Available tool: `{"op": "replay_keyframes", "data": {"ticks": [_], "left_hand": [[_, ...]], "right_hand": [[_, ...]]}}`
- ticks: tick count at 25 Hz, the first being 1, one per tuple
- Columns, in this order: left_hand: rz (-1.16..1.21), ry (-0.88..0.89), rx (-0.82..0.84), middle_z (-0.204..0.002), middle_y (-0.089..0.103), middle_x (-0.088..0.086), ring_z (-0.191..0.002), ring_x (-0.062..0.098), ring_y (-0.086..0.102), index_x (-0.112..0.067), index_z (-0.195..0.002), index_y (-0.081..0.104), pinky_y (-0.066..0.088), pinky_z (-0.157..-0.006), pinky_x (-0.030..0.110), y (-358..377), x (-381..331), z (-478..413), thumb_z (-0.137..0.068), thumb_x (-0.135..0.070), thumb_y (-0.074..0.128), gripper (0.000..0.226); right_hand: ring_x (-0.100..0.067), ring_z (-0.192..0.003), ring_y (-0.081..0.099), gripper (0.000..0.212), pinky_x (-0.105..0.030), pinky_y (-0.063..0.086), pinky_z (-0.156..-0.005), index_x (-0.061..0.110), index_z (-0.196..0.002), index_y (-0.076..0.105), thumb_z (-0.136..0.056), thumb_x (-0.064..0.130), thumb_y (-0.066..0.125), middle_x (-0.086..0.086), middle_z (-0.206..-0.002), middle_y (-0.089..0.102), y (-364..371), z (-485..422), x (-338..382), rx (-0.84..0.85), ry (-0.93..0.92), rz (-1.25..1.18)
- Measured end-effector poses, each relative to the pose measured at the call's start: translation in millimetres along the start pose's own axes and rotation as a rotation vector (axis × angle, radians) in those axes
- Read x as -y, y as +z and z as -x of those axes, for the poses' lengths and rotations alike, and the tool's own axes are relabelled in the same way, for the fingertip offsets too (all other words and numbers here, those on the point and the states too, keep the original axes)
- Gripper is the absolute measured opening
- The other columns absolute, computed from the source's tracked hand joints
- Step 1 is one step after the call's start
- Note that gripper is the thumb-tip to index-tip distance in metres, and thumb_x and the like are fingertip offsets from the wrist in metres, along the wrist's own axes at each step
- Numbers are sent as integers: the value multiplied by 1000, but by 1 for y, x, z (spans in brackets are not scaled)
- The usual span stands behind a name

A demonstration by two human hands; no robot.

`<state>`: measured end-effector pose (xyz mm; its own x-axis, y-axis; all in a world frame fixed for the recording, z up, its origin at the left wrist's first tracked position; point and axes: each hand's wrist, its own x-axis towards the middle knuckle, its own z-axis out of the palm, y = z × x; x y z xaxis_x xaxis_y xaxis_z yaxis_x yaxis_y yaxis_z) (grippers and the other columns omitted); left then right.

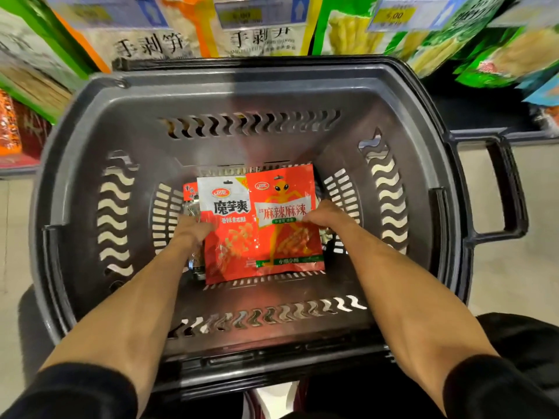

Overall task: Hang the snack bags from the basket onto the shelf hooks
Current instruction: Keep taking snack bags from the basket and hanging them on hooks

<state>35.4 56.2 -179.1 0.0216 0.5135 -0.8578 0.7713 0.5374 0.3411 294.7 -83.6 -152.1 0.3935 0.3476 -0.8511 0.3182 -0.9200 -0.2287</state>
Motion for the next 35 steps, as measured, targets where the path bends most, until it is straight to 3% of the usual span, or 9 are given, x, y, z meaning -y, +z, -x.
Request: {"op": "replay_keyframes", "data": {"ticks": [3, 8, 11, 13, 20, 23, 29, 31, 35], "left_hand": [[205, -91, 128, -117, 68, 5, -112, 28, 61, -14, -118, 61, 46, -101, 47, 6, 8, 0, -76, -20, 82, 48], [195, -29, 297, -104, 67, -4, -99, 15, 61, -26, -101, 61, 44, -101, 40, 24, 7, 11, -88, -27, 71, 17], [60, 100, 203, -123, 66, 0, -114, 22, 60, -20, -121, 63, 42, -108, 45, 20, -3, 27, -93, -30, 65, 30], [44, 143, 139, -121, 66, 2, -111, 25, 63, -17, -124, 64, 47, -104, 45, 3, -9, 55, -94, -29, 63, 32], [170, 202, -36, -101, 73, 11, -94, 29, 70, -9, -105, 73, 55, -90, 48, -87, -18, 212, -84, -37, 66, 36], [235, 205, -75, -101, 71, 12, -93, 29, 69, -3, -108, 72, 54, -90, 46, -126, -28, 299, -92, -29, 65, 31], [433, 218, -178, -96, 74, 17, -81, 24, 69, -11, -92, 73, 57, -84, 49, -194, -33, 489, -91, -28, 68, 18], [511, 245, -232, -92, 76, 11, -77, 22, 70, -18, -87, 73, 57, -82, 44, -214, -31, 547, -89, -28, 70, 11], [729, 325, -423, -77, 74, -17, -72, 2, 69, -24, -89, 70, 55, -72, 22, -235, -27, 651, -91, -30, 66, 7]], "right_hand": [[-24, -115, 62, 48, -34, 50, -97, 14, -128, 60, -83, 21, 77, -5, -128, 64, 7, -4, -6, 45, 31, -316], [-23, -113, 63, 49, -36, 50, -98, 10, -124, 63, -79, 16, 81, -7, -123, 67, 17, -3, -8, 114, 49, -464], [-22, -108, 65, 48, -39, 52, -97, 9, -120, 65, -76, 20, 83, -5, -121, 68, 17, 17, 3, 17, -6, -310], [-22, -107, 66, 43, -36, 53, -95, 7, -119, 66, -80, 18, 79, -4, -118, 68, 5, 51, 14, -73, -26, -227], [-25, -104, 67, 32, -35, 53, -88, 9, -115, 70, -85, 20, 71, -8, -113, 70, -57, 224, 61, -186, -27, -246], [-25, -101, 67, 31, -34, 54, -84, 8, -114, 69, -85, 20, 71, -7, -112, 70, -86, 303, 88, -196, -63, -299], [-24, -110, 65, 32, -36, 51, -95, 7, -123, 66, -92, 9, 63, -11, -120, 68, -142, 468, 119, -130, -381, -258], [-19, -105, 65, 34, -31, 50, -90, 10, -124, 64, -90, 16, 66, -8, -117, 70, -156, 516, 118, -141, -483, -252], [-19, -87, 69, 21, -43, 56, -80, 19, -110, 64, -89, 22, 68, 0, -97, 73, -176, 590, 121, -123, -619, -336]]}}
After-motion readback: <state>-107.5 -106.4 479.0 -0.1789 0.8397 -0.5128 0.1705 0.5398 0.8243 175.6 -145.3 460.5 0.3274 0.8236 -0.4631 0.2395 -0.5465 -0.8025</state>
